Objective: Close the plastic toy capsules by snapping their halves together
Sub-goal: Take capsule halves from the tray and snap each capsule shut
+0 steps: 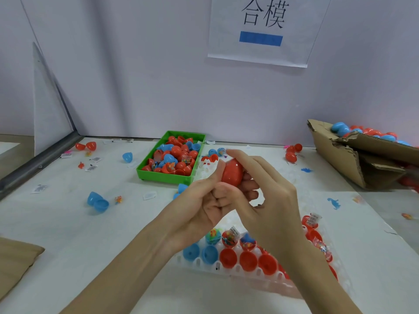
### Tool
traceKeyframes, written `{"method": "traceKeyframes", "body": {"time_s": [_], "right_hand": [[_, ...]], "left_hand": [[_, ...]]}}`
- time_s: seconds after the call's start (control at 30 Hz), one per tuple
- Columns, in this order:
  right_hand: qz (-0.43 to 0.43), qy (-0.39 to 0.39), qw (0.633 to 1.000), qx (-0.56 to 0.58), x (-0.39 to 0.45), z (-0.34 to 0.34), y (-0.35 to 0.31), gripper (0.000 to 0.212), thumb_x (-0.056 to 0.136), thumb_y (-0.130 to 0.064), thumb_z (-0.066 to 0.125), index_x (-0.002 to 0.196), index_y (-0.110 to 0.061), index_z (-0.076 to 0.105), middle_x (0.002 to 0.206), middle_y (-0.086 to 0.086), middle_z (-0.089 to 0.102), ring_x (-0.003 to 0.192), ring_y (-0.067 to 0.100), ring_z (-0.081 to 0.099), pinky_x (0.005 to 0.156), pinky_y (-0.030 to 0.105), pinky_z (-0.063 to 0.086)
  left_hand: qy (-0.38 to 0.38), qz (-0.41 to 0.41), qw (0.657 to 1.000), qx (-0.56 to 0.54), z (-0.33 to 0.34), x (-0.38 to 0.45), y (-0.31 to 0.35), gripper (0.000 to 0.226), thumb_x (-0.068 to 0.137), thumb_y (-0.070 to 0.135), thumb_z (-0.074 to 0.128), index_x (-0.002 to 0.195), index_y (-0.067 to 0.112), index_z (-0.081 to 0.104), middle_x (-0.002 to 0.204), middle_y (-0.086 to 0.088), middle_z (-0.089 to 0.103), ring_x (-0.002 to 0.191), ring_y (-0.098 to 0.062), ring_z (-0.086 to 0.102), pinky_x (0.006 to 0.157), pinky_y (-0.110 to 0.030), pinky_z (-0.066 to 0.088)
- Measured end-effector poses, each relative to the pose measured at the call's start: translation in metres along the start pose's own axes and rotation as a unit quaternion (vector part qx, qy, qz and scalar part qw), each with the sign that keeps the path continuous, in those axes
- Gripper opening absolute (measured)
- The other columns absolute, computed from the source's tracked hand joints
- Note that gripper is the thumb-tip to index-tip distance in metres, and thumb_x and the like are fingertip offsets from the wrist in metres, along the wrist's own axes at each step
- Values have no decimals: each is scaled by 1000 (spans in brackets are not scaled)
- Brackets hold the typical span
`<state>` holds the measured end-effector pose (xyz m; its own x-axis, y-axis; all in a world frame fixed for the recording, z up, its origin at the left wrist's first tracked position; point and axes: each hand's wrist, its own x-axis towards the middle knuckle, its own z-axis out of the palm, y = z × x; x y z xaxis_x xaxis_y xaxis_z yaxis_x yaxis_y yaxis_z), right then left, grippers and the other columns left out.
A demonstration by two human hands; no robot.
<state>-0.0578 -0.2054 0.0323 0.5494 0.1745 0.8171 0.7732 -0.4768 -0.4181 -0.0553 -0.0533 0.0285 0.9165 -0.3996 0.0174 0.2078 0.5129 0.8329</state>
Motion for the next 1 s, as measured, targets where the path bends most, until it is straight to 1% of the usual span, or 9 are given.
{"method": "traceKeyframes", "body": {"time_s": [0.07, 0.2, 0.3, 0.4, 0.53, 0.63, 0.77, 0.83, 1.0], "right_hand": [[23, 2, 998, 58, 0, 2, -5, 47, 92, -27, 72, 136, -11, 63, 119, -3, 69, 108, 11, 67, 89, 18, 53], [119, -18, 977, 178, 2, 2, -12, 34, 90, -21, 75, 122, -27, 67, 109, -11, 72, 100, 18, 72, 82, 25, 60], [117, -41, 983, 139, 3, 0, -6, 30, 91, -14, 75, 118, -26, 68, 105, -12, 71, 100, 17, 70, 83, 29, 59], [96, -60, 991, 66, 1, 0, 1, 28, 93, -9, 72, 119, -18, 68, 102, -10, 69, 97, 12, 67, 77, 19, 55], [69, -81, 994, -1, 0, 0, 9, 25, 97, -17, 68, 122, -15, 67, 97, -10, 66, 89, 3, 62, 75, 5, 45], [73, -117, 990, -35, 0, 0, 13, 38, 97, -29, 59, 131, -13, 64, 105, -3, 71, 87, 5, 61, 83, 3, 45], [65, -122, 990, 36, -1, 2, 11, 47, 97, -11, 65, 143, -13, 55, 127, -4, 67, 110, -1, 60, 94, 6, 44], [70, -109, 987, 94, -2, 4, 8, 48, 98, -6, 65, 144, -13, 55, 130, -5, 66, 118, 4, 61, 95, 12, 47], [51, -91, 989, 102, -2, 4, 7, 40, 96, 4, 62, 134, -8, 61, 119, -4, 67, 110, 7, 63, 86, 11, 47]], "left_hand": [[-20, -6, 1000, -11, 1, -1, 3, 52, 96, 52, 59, 128, 14, 74, 133, -18, 70, 122, -31, 68, 104, -36, 54], [-41, -20, 999, -23, -1, -2, 6, 52, 93, 54, 69, 114, 7, 79, 115, -12, 77, 118, -25, 71, 101, -35, 55], [-30, -46, 998, -10, -3, 0, 4, 56, 98, 56, 63, 124, 9, 75, 118, -13, 76, 116, -26, 71, 99, -36, 55], [-20, -75, 997, 1, -3, 2, 2, 55, 102, 59, 55, 127, 14, 75, 122, -13, 75, 115, -26, 72, 99, -36, 55], [-7, -100, 995, 16, -7, 3, 3, 56, 99, 59, 58, 120, 10, 78, 121, -16, 75, 110, -29, 74, 95, -37, 58], [45, -98, 994, 27, -11, 5, 6, 67, 92, 60, 65, 117, -1, 76, 120, -23, 74, 108, -32, 75, 93, -37, 60], [40, -17, 995, 88, -11, 2, 13, 45, 94, 43, 70, 116, 4, 78, 120, -23, 74, 110, -28, 74, 93, -32, 59], [29, 0, 995, 96, -12, 0, 16, 42, 94, 37, 72, 120, 3, 76, 122, -23, 73, 113, -30, 73, 96, -32, 59], [26, 1, 997, 66, -9, 0, 16, 42, 90, 35, 75, 112, 1, 78, 117, -25, 75, 115, -33, 72, 93, -31, 59]]}}
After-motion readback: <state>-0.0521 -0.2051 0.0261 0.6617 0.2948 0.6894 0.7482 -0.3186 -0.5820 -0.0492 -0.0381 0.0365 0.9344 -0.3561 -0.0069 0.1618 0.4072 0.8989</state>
